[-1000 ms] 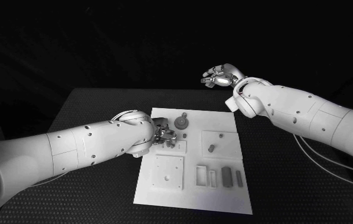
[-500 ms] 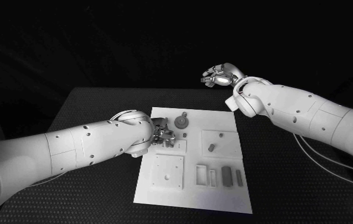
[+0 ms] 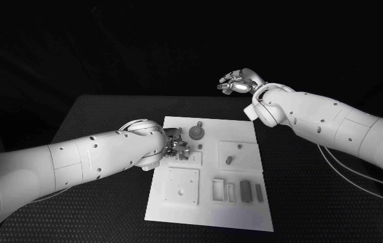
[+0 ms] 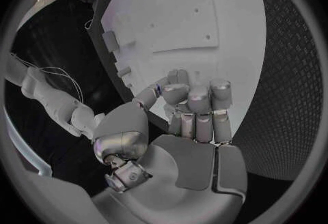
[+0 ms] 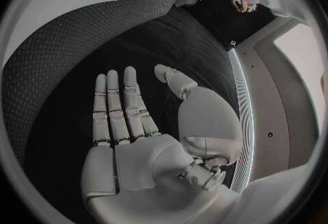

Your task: Assemble the parts on the task board

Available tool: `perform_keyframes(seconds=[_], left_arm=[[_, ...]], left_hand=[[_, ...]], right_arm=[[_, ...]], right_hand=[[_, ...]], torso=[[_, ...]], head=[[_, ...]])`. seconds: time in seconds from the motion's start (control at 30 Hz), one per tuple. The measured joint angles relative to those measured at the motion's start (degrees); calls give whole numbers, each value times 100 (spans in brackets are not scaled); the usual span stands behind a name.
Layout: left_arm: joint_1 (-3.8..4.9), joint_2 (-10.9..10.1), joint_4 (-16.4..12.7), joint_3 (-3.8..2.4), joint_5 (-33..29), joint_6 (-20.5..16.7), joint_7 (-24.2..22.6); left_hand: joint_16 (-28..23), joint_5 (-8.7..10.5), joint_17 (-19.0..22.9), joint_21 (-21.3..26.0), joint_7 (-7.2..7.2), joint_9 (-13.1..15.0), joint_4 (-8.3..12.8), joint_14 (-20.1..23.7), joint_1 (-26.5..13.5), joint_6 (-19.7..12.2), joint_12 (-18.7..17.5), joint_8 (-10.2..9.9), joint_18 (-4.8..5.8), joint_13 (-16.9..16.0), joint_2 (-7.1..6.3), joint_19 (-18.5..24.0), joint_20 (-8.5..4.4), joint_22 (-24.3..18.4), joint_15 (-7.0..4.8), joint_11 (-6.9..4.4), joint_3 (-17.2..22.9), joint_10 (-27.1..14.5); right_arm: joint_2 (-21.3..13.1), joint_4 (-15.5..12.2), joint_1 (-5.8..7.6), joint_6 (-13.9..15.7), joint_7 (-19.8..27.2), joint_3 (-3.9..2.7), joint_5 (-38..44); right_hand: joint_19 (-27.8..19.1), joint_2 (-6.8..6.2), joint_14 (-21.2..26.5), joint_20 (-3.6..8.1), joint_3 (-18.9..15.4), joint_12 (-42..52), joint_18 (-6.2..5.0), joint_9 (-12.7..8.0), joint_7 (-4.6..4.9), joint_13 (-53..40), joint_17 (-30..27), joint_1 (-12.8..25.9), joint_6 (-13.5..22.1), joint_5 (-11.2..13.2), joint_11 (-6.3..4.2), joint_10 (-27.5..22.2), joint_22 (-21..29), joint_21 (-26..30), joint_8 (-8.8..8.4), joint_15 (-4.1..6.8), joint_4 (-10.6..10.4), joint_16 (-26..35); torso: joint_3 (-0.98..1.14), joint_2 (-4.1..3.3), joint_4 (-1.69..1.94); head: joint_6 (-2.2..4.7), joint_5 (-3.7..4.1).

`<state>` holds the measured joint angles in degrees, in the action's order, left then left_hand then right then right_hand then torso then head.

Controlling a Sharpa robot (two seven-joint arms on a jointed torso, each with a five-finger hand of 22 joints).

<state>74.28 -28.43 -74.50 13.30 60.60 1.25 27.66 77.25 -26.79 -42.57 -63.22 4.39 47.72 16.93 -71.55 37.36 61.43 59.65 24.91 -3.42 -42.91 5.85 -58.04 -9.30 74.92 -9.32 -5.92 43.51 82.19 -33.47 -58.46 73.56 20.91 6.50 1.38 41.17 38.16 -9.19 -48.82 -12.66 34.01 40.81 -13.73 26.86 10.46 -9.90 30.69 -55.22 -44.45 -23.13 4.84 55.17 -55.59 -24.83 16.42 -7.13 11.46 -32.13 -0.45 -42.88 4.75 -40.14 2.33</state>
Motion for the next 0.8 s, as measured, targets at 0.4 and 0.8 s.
perform_keyframes(seconds=[0.4, 0.8], left_arm=[[14, 107, 117, -7, 67, 171, 28], [29, 153, 152, -14, 116, 273, 62]], left_hand=[[0, 0, 12, 0, 0, 18, 0, 0, 1, 0, -1, -1, 3, 8, -1, 0, 0, -1, 0, 0, 0, 0], [23, -32, 55, 0, 0, -13, 0, 0, -14, 0, 21, 23, 5, 28, -16, 0, 0, -1, 0, 0, 0, 0]], right_arm=[[2, -3, 0, 0, -1, 0, 0], [17, -1, 0, 0, -2, 0, 0]], right_hand=[[0, 0, 0, 0, 0, 0, 0, -5, 9, 6, 5, 0, 9, 0, 0, 0, 0, 0, 0, 0, 0, 22], [0, 0, 0, 0, 0, 0, 0, -5, -7, 14, 10, 0, -7, 0, 0, 0, -5, 0, 0, 0, 0, 22]], torso=[[4, 0, -7], [11, 1, -11]], head=[[0, -14], [10, -25]])
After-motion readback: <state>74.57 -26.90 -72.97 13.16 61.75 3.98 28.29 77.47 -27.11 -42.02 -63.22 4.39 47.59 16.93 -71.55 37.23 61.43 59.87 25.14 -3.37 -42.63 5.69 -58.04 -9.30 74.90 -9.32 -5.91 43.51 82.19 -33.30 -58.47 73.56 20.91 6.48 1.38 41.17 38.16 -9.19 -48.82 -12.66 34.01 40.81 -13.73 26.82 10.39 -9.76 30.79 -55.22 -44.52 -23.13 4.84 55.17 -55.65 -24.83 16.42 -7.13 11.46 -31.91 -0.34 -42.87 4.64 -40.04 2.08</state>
